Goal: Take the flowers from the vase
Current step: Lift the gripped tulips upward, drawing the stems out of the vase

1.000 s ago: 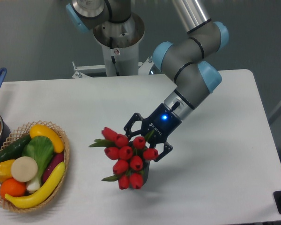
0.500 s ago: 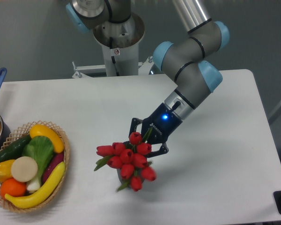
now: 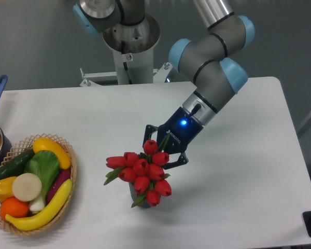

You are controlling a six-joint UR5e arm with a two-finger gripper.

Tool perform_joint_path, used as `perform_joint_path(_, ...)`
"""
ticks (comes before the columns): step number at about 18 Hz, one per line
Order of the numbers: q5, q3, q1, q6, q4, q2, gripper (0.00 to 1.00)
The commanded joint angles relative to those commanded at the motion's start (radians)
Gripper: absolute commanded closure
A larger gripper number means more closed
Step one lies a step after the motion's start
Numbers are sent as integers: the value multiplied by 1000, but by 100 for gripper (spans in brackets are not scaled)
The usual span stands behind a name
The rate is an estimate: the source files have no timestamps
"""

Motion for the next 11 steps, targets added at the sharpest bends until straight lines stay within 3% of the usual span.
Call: perform_joint_path(11, -74, 63, -3, -17, 2, 54, 82)
